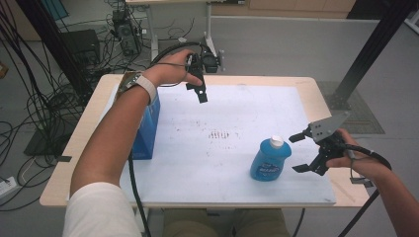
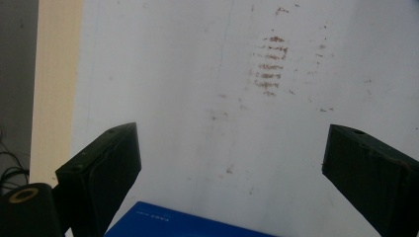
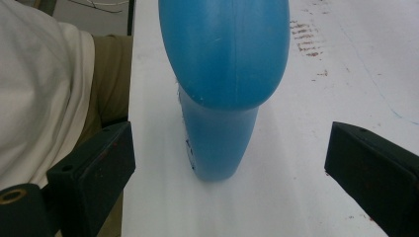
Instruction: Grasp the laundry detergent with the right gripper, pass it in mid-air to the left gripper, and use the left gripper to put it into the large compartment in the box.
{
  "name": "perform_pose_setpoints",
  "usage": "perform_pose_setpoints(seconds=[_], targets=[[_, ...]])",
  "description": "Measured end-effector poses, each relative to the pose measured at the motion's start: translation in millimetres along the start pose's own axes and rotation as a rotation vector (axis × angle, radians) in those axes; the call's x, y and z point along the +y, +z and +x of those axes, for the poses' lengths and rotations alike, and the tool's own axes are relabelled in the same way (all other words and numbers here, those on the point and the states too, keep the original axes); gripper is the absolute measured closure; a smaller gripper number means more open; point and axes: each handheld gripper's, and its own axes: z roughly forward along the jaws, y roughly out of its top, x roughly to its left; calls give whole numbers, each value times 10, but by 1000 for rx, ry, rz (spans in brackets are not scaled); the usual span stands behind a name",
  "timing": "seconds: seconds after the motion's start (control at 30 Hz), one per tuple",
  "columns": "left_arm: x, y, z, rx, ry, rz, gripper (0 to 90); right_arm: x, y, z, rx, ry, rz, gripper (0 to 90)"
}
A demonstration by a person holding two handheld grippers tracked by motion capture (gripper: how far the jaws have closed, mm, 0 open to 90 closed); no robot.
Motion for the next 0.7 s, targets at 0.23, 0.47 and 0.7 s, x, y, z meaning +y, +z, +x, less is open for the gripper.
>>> perform_pose_setpoints(seconds=[0.23, 0.47, 0.7], targets=[[8, 1, -11, 2, 0, 1, 84, -13, 19, 8, 3, -2, -2, 51], [10, 4, -10, 1, 1, 1, 84, -40, 29, 7, 0, 2, -13, 51], [14, 15, -9, 1, -1, 4, 84, -36, 35, 3, 0, 2, -14, 51]])
